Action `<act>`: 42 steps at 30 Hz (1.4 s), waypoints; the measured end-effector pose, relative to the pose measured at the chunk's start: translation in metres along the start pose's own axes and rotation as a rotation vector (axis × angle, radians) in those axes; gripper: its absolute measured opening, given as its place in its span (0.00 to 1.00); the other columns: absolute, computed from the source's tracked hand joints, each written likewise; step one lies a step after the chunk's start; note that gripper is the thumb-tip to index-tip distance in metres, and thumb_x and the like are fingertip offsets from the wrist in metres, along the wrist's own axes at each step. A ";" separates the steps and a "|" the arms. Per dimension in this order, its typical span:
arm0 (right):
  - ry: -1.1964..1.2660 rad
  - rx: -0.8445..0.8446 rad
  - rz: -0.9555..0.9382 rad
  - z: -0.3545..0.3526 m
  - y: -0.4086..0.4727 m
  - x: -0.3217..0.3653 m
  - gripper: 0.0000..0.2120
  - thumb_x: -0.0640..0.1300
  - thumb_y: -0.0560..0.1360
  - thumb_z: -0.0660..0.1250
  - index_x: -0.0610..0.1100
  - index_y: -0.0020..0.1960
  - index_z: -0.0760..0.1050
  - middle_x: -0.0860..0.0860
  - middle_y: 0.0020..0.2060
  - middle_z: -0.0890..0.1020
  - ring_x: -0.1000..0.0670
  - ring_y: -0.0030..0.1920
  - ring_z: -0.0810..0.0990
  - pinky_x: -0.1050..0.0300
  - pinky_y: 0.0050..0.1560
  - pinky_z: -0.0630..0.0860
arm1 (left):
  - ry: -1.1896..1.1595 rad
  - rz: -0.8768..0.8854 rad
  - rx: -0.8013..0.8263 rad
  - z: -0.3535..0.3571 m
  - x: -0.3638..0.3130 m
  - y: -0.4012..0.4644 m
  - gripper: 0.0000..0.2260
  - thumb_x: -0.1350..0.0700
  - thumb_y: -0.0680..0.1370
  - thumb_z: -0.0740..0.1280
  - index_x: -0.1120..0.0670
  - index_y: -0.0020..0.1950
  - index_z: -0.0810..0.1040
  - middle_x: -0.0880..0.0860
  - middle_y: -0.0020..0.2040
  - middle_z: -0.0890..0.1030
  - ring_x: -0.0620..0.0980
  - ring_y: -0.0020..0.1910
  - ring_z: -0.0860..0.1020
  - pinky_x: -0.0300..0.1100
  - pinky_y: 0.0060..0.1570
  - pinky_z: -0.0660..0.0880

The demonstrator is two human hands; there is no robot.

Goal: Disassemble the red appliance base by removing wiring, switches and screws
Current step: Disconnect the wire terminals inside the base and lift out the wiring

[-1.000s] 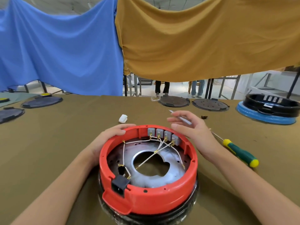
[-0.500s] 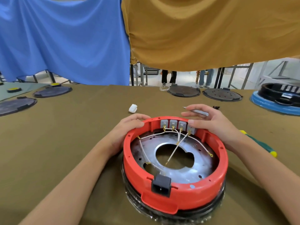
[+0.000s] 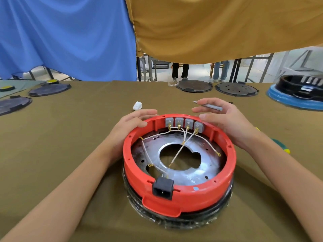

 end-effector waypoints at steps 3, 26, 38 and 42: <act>0.014 -0.016 -0.005 -0.002 -0.001 0.002 0.17 0.33 0.74 0.70 0.46 0.61 0.79 0.47 0.55 0.85 0.44 0.55 0.84 0.51 0.56 0.82 | 0.054 0.063 -0.078 0.002 -0.005 -0.002 0.19 0.70 0.75 0.57 0.58 0.61 0.80 0.57 0.61 0.81 0.54 0.61 0.79 0.43 0.59 0.76; 0.018 0.092 0.073 -0.010 -0.003 -0.006 0.19 0.34 0.66 0.69 0.46 0.56 0.81 0.43 0.53 0.85 0.43 0.49 0.85 0.54 0.46 0.82 | 0.199 -0.046 0.096 0.010 0.004 -0.003 0.22 0.56 0.68 0.67 0.51 0.62 0.78 0.64 0.61 0.76 0.55 0.53 0.79 0.49 0.55 0.76; 0.015 0.075 0.028 -0.006 -0.005 -0.002 0.15 0.31 0.75 0.68 0.45 0.57 0.80 0.44 0.54 0.85 0.45 0.51 0.85 0.53 0.51 0.81 | 0.165 -0.070 0.140 0.009 -0.001 -0.006 0.21 0.58 0.72 0.67 0.53 0.66 0.78 0.59 0.62 0.80 0.58 0.58 0.80 0.47 0.57 0.79; -0.051 0.039 0.029 -0.007 -0.006 0.000 0.14 0.32 0.74 0.69 0.45 0.56 0.81 0.44 0.52 0.86 0.44 0.51 0.84 0.42 0.62 0.78 | 0.290 -0.097 0.155 0.008 -0.012 -0.002 0.19 0.60 0.74 0.70 0.52 0.65 0.78 0.55 0.62 0.81 0.55 0.59 0.81 0.42 0.54 0.79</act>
Point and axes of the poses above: each hand's wrist, its own y-axis towards the middle knuckle, its own z-axis out of the palm, x = y × z, the point moved 5 cm from there along y, towards the middle knuckle
